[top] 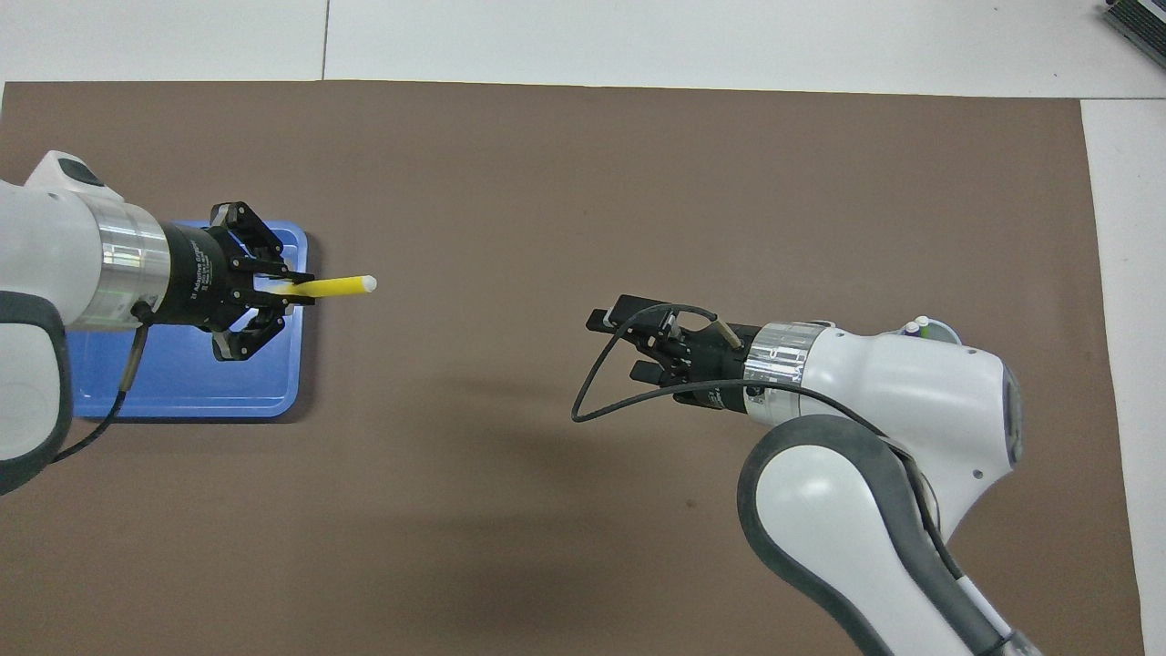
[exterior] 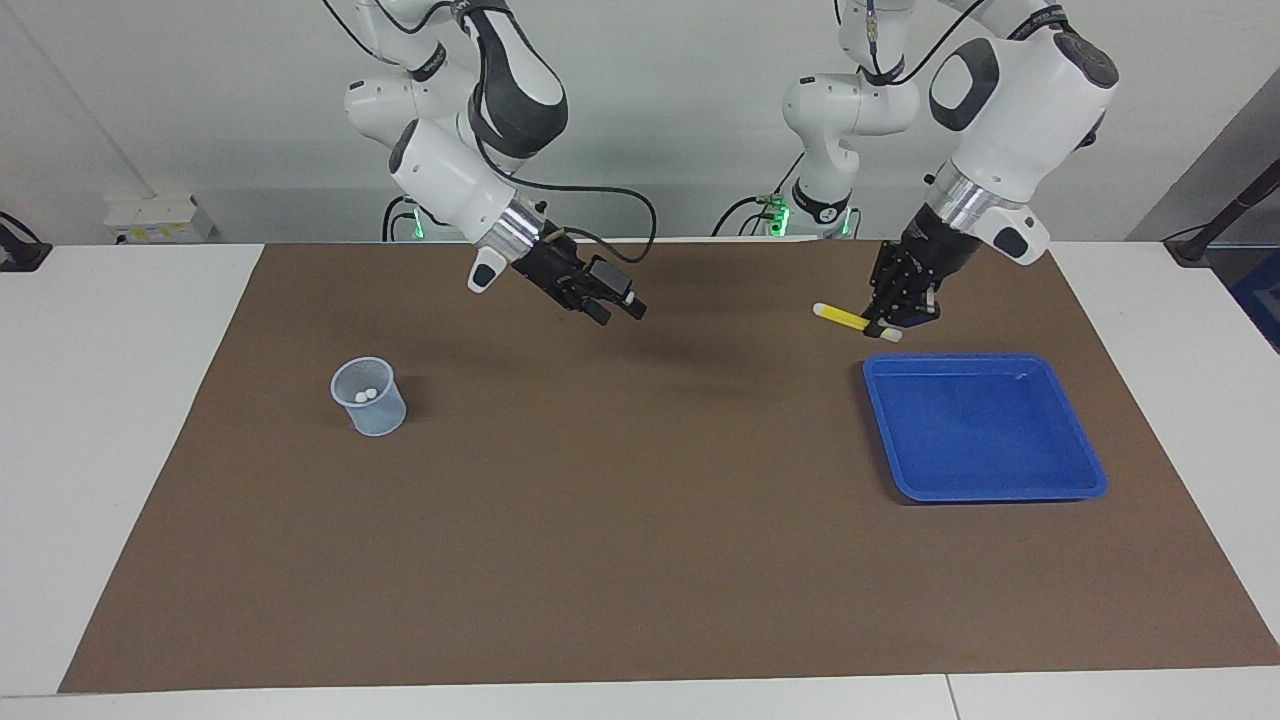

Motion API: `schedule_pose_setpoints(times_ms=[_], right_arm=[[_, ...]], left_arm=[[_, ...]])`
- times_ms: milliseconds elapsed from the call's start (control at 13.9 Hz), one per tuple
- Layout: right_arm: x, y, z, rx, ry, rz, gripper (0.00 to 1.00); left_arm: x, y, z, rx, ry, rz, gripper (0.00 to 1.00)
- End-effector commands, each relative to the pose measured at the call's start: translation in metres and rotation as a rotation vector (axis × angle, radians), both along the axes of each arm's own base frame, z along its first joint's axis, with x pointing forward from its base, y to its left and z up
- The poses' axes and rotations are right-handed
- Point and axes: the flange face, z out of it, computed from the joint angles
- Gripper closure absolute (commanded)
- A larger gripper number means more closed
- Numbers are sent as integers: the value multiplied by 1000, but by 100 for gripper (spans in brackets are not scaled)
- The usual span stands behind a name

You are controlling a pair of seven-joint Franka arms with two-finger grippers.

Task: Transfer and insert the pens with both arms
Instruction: 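Carry the yellow pen toward center while the right gripper approaches, then grasp the yellow pen's free end with the right gripper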

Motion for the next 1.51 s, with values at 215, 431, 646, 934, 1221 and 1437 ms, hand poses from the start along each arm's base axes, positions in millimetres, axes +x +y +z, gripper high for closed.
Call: schedule_pose_setpoints(times_ms=[215, 431, 646, 934, 1221, 1437], right_arm=[[-13, 14, 14, 128, 25, -128, 0], [-24, 48, 30, 140, 27, -98, 0], [-32, 69, 45, 164, 30, -99, 0], [-41, 89, 57, 176, 9, -112, 0], [-31, 107, 77, 162, -8, -100, 0], [-33, 124, 80, 135, -4, -79, 0]], left_arm=[[-47, -31, 5, -46, 47, 84, 100], [-59, -48, 4, -51, 56, 98, 100], [-69, -56, 4, -50, 59, 95, 100], [-77, -63, 3, -51, 57, 91, 100], [-86, -67, 4, -51, 53, 79, 100], [-89, -67, 6, -52, 49, 77, 100]])
